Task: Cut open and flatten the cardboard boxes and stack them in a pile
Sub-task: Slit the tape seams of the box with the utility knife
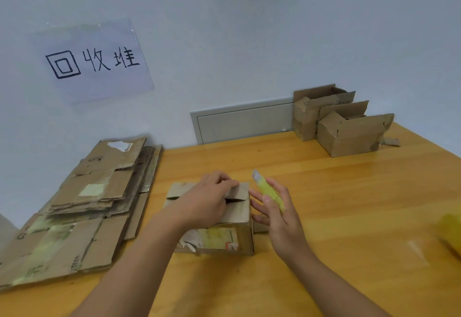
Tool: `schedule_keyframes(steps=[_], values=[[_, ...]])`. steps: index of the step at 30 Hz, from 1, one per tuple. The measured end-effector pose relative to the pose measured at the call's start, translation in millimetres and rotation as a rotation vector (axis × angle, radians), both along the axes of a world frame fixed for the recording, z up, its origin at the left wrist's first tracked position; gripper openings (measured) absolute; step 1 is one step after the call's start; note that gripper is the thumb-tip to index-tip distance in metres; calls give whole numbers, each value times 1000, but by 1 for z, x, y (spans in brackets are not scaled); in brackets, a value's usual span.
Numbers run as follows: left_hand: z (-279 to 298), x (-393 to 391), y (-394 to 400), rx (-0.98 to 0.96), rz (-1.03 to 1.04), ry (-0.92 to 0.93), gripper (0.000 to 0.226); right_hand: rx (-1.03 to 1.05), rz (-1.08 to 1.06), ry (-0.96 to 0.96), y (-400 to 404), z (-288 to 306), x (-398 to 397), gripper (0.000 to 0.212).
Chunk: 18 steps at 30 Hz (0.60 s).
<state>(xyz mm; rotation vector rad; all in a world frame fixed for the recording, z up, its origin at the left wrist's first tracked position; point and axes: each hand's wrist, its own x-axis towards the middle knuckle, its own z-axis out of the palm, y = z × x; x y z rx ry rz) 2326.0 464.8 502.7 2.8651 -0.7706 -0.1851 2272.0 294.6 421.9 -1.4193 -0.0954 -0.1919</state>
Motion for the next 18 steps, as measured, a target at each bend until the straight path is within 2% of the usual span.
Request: schedule_keyframes(steps=[6,9,12,15,18], values=[[-15,1,-9,-138,54,-97,46,80,38,50,-8,5,5,19],[-21,-3,-2,-252,98,-110,44,178,-37,56,-22,10,11,19],[-22,-4,1,-266,96,-116,44,291,-132,58,-35,19,15,11],[-21,-3,-1,-252,84,-104,44,408,-120,114,-37,24,18,24],[-23,-2,-1,-239,80,-111,45,381,-79,143,-31,23,17,26]])
